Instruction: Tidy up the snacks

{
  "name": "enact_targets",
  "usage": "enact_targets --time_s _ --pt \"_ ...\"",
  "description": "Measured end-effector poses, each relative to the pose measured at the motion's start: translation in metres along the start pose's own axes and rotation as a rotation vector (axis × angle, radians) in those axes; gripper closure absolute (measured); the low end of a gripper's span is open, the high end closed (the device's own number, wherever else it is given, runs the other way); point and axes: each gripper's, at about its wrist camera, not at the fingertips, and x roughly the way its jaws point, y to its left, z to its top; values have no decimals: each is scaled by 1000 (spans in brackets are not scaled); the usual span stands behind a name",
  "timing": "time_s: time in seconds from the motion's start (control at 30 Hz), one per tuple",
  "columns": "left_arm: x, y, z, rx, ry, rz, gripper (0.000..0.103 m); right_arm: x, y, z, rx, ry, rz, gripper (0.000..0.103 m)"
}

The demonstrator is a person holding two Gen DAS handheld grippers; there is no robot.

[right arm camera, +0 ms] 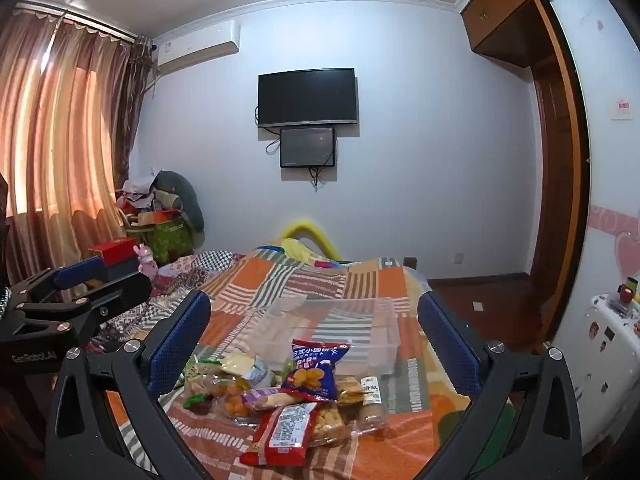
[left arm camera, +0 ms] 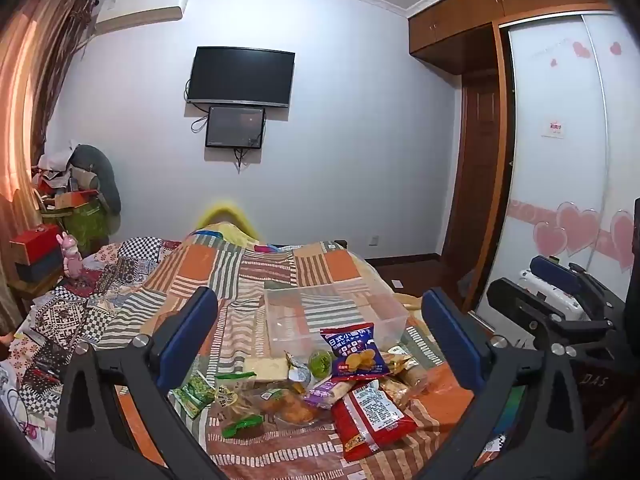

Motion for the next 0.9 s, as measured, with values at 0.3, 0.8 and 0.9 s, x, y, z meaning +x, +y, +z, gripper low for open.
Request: enact_targets --time_s 0.3,0.8,0.9 --pt "2 -1 -3 -9 1 -8 0 -5 2 4 -2 -12 -8 0" --pt "2 1 -1 -21 5 -13 0 -5 1 3 1 -22 10 0" --pt "2 1 0 -22 4 -12 0 -4 0 3 1 -21 14 0"
